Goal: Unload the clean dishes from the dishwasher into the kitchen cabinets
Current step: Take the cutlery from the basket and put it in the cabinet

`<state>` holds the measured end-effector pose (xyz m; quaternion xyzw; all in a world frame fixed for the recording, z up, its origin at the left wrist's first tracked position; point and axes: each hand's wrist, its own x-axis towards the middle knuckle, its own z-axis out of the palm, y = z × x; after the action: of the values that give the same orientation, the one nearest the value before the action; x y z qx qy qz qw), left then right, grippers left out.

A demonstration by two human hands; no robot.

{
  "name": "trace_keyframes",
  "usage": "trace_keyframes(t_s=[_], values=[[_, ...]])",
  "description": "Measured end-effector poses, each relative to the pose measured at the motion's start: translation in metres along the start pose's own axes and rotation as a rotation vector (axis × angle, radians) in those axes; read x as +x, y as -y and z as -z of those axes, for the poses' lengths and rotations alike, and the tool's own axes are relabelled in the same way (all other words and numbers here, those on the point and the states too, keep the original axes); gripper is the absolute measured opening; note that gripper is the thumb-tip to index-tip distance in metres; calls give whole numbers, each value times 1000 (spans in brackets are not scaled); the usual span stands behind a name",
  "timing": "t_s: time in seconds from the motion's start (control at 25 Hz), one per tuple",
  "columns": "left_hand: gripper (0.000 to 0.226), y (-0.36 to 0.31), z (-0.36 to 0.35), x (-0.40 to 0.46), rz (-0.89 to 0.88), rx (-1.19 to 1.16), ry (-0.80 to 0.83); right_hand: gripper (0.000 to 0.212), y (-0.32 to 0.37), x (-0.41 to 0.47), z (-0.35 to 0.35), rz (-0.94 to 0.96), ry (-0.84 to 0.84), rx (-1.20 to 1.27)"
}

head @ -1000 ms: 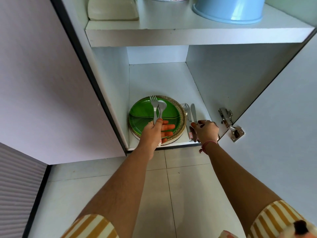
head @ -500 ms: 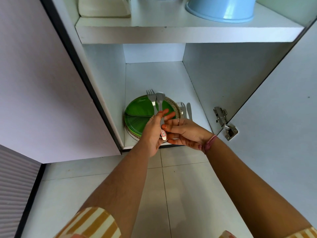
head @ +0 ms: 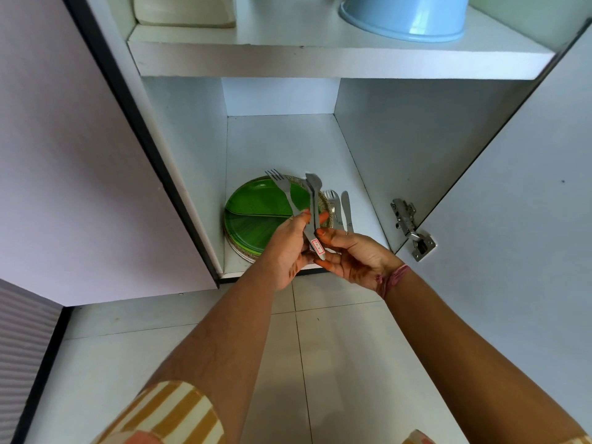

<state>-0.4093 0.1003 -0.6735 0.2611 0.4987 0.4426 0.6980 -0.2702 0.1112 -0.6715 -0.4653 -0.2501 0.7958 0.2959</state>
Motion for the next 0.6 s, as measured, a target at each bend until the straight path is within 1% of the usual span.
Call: trace_keyframes(t_s=[0.12, 0.24, 0.32, 0.4, 0.48, 0.6], values=[[30, 5, -3, 4, 20, 54, -67, 10, 2, 1, 5, 80, -65, -82], [26, 9, -7, 6, 26, 3, -106, 9, 3, 3, 9, 151, -172, -187], [24, 6, -11, 5, -13, -69, -162, 9, 2, 8, 12, 215, -277, -230], [21, 0, -10, 6, -57, -138, -234, 14, -1, 14, 21, 267, -407, -236], [18, -4, -6, 7, -72, -143, -279, 16, -4, 20, 36, 286, -522, -274], [16, -5, -2, 5, -65, -108, -304, 19, -9, 29, 60, 284, -676, -449]])
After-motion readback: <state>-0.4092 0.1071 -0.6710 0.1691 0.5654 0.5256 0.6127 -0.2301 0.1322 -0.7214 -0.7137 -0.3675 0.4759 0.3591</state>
